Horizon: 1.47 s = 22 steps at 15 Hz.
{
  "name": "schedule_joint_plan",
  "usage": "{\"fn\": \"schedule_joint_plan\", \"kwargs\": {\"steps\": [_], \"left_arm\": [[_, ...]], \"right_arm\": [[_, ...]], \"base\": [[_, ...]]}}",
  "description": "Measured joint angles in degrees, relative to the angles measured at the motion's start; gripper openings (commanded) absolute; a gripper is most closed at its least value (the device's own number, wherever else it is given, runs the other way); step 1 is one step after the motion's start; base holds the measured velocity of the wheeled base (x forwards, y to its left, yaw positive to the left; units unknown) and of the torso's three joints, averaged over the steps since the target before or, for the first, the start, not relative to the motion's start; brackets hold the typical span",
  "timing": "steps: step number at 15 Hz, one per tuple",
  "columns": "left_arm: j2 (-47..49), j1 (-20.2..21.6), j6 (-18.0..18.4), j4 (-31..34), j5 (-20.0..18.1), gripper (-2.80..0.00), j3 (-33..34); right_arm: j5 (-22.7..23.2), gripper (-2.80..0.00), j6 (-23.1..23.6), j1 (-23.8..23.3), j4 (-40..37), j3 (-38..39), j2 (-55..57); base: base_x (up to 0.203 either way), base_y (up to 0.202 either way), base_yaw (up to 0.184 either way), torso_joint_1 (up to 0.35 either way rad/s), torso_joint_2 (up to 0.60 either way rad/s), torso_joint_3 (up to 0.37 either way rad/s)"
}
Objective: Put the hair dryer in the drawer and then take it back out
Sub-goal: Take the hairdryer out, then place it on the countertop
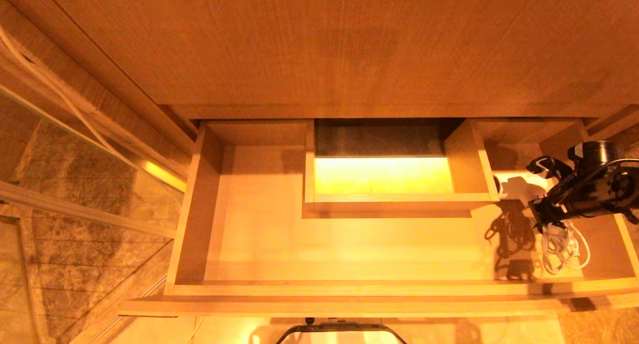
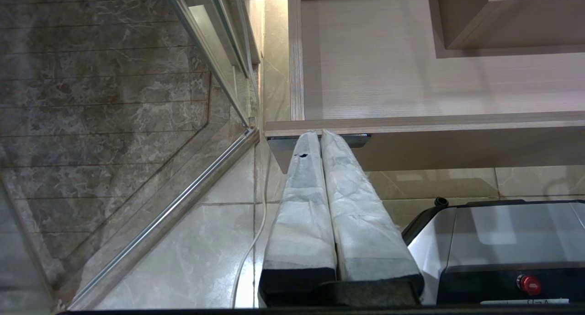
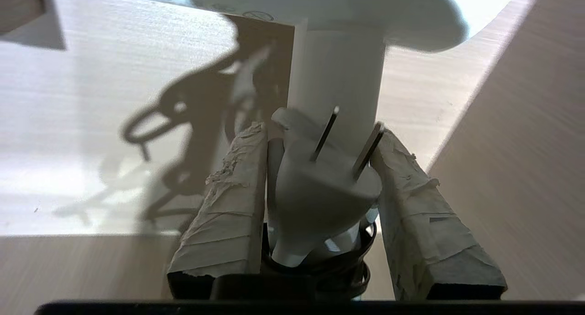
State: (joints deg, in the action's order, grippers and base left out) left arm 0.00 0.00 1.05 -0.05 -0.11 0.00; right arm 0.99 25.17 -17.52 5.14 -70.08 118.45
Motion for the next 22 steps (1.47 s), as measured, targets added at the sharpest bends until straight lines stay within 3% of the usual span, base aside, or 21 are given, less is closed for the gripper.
{"fn": "schedule_joint_plan", "kwargs": {"steps": [11,22], "left_arm": [[0.0,0.0,0.0,-0.02,0.01,-2.8,0.0],[0.0,0.0,0.0,0.0,0.01,-2.8,0.0]], "right_arm": [[0.17,-2.8,-0.01,-2.06,-6.07,4.41,-11.75],[-0.24,-2.8,0.05,-4.27,-12.64,15.15,-34.52]], "base": [[0.0,0.0,0.0,0.0,0.0,0.0],[0.0,0.0,0.0,0.0,0.0,0.0]]}}
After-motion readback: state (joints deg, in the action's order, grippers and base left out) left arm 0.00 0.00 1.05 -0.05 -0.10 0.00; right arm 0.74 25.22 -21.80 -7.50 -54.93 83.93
